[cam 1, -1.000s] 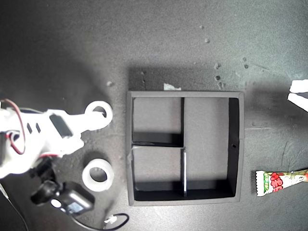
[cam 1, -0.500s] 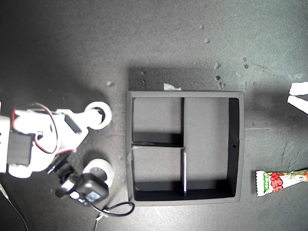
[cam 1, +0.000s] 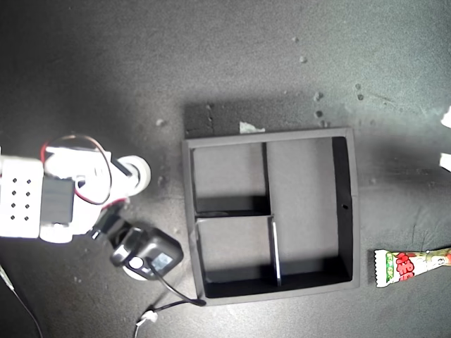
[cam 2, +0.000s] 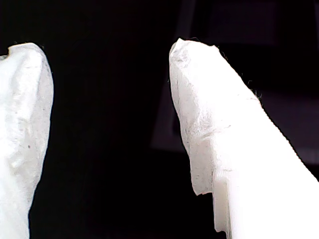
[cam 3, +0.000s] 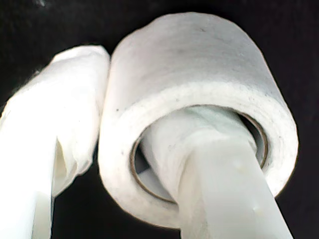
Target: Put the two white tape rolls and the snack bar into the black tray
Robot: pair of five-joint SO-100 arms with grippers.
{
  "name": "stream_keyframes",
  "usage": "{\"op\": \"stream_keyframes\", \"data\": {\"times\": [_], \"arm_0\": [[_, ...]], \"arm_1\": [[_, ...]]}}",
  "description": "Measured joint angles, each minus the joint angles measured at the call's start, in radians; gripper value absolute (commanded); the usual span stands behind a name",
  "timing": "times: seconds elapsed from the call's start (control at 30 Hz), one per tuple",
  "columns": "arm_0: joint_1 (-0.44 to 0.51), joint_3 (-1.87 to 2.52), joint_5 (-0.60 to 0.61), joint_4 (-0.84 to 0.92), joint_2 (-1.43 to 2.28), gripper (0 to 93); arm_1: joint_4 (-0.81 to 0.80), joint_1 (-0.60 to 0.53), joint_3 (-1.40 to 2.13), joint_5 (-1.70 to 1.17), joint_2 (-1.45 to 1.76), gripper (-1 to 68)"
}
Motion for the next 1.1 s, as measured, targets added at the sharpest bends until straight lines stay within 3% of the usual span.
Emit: {"op": "stream_keyframes", "data": {"times": [0.17, 0.3, 0.47, 0.57, 0.83, 1.1], "arm_0": [[-0.021, -0.094, 0.038, 0.095, 0.018, 0.1], [-0.049, -0.186, 0.080, 0.173, 0.026, 0.1], [-0.072, -0.370, 0.135, 0.298, 0.020, 0.1], [-0.058, -0.568, 0.169, 0.403, -0.043, 0.1], [0.038, -1.378, 0.198, 0.788, -0.479, 0.1], [0.109, -1.790, 0.169, 0.841, -0.707, 0.1]], "arm_1": [[-0.072, -0.086, -0.087, 0.000, -0.066, 23.5], [-0.094, -0.137, -0.295, 0.000, -0.357, 23.3], [0.058, -0.176, -0.680, 0.000, -0.746, 22.7], [0.173, -0.236, -0.813, 0.000, -0.874, 26.6], [0.225, -0.454, -0.630, 0.012, -0.917, 31.5], [0.195, -0.676, -0.397, 0.341, -0.919, 36.7]]}}
